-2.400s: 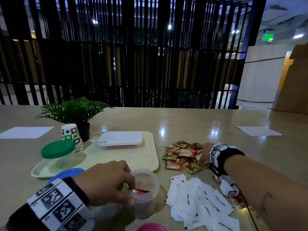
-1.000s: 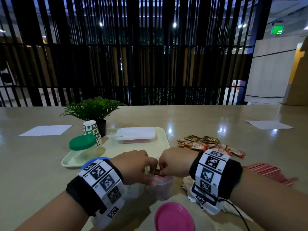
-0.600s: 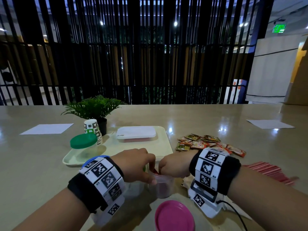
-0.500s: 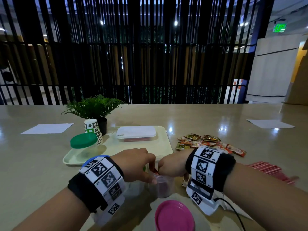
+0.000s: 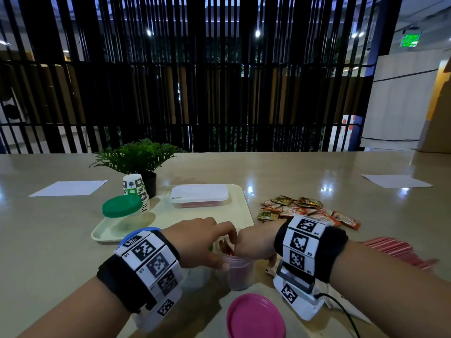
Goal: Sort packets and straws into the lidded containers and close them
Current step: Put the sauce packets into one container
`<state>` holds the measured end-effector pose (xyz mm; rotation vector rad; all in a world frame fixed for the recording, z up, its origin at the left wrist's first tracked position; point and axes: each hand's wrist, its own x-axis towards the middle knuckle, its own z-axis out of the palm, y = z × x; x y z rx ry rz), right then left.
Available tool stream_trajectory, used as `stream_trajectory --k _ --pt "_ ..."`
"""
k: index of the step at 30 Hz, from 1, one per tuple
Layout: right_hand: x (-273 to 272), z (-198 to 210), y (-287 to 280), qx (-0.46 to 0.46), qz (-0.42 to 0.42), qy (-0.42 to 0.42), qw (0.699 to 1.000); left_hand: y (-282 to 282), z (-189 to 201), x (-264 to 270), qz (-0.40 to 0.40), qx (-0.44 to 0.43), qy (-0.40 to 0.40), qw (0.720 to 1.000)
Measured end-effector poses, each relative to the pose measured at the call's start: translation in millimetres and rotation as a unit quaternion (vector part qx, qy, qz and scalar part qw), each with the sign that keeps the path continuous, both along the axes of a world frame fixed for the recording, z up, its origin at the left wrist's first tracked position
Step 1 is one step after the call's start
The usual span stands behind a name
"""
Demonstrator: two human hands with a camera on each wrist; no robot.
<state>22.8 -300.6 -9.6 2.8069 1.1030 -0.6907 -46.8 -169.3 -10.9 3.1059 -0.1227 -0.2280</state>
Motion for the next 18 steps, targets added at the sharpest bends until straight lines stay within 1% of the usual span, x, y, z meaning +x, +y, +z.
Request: stream_trajectory --k 1,4,9,13,18 --pt "0.8 -0.4 -1.0 -0.001 -0.002 0.0 1.0 0.2 0.0 0.0 -0.003 0.006 0.004 1.0" --pt "1.4 2.9 -6.8 0.039 -0.011 0.016 0.999 -0.4 -0.6 0.9 -0.009 0.025 0.013 1.0" --pt "3.9 4.7 -4.1 -0.007 0.007 0.02 1.0 -1.0 -1.9 1.1 -0.012 0.038 0.031 0.999" --pt "8.4 2.7 -3.7 -0.005 0.003 0.044 0.999 -1.7 -0.3 0.9 -0.028 0.043 0.047 0.998" --pt "8.1 3.9 -7.5 0.016 0.035 0.032 0.999 -2.6 -1.4 1.8 -0.025 0.045 0.043 0.998"
